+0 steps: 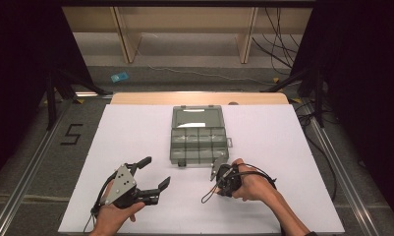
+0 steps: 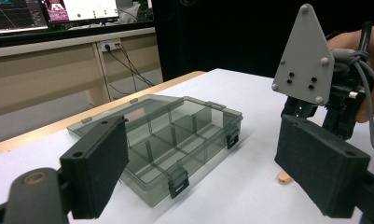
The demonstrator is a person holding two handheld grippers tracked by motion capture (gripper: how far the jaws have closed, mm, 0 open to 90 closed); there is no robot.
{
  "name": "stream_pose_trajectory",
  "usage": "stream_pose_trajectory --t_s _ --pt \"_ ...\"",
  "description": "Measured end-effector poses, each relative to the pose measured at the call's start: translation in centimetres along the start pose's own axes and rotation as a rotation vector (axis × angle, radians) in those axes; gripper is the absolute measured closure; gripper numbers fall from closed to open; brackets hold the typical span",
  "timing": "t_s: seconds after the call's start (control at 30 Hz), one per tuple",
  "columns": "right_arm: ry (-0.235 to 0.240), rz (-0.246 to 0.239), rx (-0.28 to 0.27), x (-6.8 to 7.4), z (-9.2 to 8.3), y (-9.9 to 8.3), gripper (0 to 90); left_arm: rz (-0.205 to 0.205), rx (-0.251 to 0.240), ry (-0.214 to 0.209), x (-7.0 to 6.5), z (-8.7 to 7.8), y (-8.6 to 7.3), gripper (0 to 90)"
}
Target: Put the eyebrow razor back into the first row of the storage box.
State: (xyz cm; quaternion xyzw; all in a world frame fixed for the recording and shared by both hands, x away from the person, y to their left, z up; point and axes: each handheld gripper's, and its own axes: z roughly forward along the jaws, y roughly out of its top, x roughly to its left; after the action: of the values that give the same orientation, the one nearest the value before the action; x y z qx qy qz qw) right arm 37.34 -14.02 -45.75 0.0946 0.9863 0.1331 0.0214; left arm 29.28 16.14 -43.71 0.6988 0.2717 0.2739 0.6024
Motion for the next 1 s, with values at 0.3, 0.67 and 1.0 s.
stream_pose_trajectory --t_s 0.3,0.67,1.0 --pt "-0.045 -0.013 -0.018 -0.1 -0.6 0.1 74.3 -0.001 -0.005 0.0 0.0 0.0 0.0 16.3" --pt "-0.08 0.005 -0.064 -0.2 -2.2 0.1 74.3 -0.001 -0.004 0.001 0.0 -0.1 0.0 16.3" --pt "-0.11 0.0 -0.086 -0.3 -2.9 0.3 74.3 -0.003 -0.006 0.002 0.0 0.0 0.0 16.3"
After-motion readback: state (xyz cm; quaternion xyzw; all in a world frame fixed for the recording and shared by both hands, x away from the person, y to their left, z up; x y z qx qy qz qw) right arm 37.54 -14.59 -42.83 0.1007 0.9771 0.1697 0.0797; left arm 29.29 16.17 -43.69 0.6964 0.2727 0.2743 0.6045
